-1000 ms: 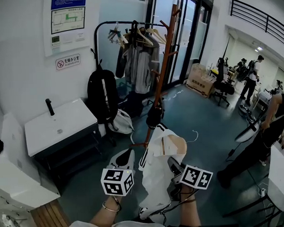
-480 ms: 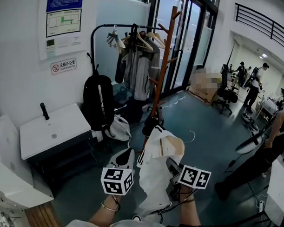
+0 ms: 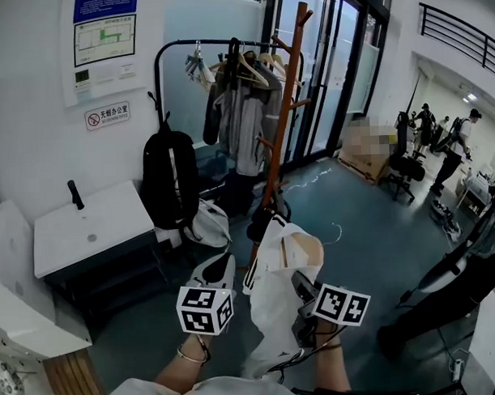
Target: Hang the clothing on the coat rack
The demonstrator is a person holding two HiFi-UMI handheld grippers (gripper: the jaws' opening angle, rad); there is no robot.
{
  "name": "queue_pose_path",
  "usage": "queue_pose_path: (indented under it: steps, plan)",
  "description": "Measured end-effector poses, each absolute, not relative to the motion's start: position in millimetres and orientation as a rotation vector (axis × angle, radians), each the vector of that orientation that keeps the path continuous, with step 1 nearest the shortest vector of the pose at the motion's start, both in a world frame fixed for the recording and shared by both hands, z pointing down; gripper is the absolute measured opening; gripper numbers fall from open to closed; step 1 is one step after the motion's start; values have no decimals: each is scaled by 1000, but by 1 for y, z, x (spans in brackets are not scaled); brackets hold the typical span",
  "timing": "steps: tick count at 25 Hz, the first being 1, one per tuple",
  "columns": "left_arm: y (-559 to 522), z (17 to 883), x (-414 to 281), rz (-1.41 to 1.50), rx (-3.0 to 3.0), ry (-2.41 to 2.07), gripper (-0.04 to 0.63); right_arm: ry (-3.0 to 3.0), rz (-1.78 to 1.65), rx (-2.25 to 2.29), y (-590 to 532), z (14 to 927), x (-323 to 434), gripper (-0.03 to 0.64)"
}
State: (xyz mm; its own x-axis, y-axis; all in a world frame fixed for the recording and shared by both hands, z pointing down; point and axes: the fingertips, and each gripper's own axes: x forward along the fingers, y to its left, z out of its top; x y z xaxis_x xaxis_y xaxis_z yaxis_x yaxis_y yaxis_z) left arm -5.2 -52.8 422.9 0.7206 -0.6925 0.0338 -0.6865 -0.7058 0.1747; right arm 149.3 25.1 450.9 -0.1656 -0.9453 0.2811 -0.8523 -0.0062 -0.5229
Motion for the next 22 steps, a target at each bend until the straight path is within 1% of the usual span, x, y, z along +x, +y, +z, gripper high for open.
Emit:
queue_pose_path:
  steps: [7,15,22]
  plan:
    - [-67,428,23,-27,2753,-1124,8,2100,-916,-1913,10,456,179,38]
    - [-86,443,38,27,2727,-1119,8,2098,-944,-1919,-8,464,196,38]
    - [-112,437,59,-10,2751,-1085,8,2113,-970,-1917,-27,468,210,38]
